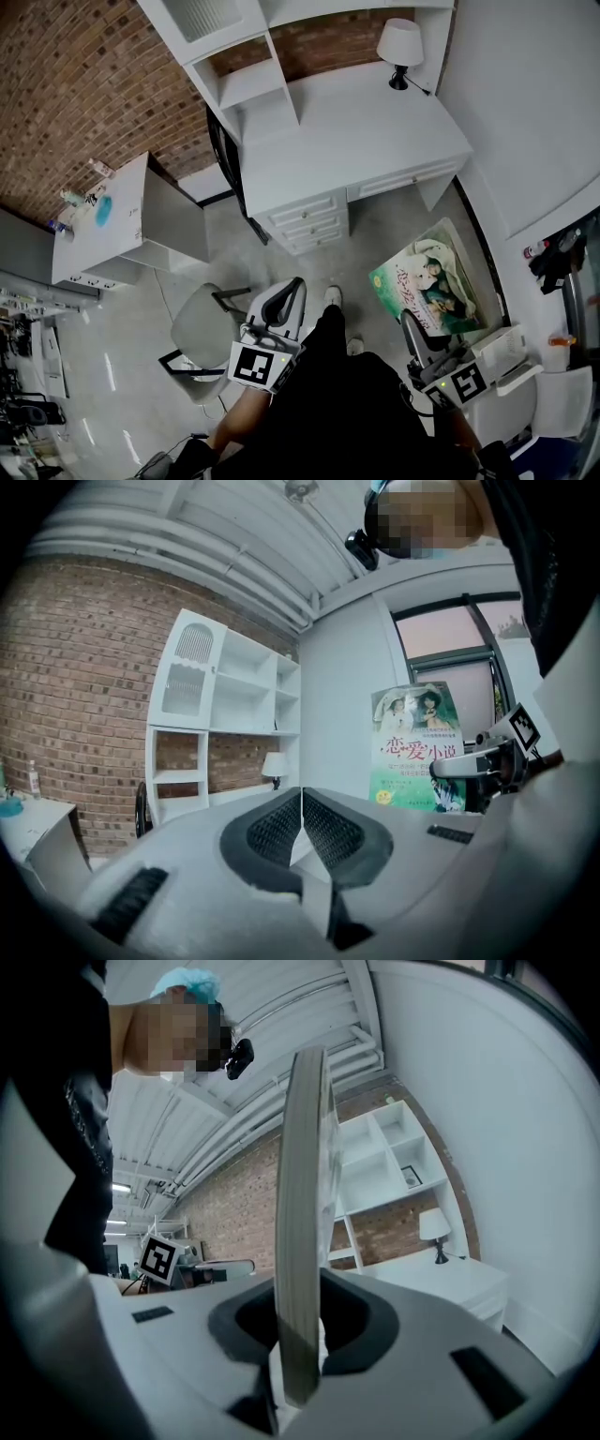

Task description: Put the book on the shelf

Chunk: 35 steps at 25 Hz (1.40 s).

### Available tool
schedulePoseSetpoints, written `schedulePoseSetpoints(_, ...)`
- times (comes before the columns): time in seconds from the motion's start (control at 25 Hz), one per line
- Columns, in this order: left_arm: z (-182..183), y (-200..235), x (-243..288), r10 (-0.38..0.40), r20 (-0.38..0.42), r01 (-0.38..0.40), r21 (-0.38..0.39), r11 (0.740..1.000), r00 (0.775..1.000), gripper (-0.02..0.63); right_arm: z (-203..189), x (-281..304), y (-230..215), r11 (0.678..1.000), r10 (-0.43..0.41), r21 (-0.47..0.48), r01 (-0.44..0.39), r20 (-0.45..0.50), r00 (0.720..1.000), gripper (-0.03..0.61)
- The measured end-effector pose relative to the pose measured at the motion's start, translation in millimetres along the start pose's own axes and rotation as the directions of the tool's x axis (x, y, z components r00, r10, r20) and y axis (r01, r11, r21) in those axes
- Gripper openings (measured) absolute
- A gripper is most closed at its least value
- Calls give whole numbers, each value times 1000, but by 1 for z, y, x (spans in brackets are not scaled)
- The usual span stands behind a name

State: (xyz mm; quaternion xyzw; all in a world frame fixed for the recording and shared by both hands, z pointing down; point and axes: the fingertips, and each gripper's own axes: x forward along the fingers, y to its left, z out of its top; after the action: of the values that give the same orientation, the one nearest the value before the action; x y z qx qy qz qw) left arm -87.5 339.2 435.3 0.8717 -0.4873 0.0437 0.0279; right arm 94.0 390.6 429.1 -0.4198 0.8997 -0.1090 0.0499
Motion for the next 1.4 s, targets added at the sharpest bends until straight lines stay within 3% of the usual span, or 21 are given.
schedulePoseSetpoints(0.48,-10,36,71,-31,0,31,-59,998,1000,17,11,50,-47,999,-46,0,46,-4,999,78)
schedulePoseSetpoints(0.68,-6,68,112,-44,0,44,-59,997,999,17,18,93,-70,998,-44,33,44,-1,999,78)
schedulePoseSetpoints(1.08,10,145,183,-56,15,57,-58,997,998,17,43,188,-107,999,-54,5,54,14,998,78)
schedulePoseSetpoints(1.4,13,156,203,-92,18,92,-38,995,996,17,47,210,-113,999,-46,-7,46,35,998,78)
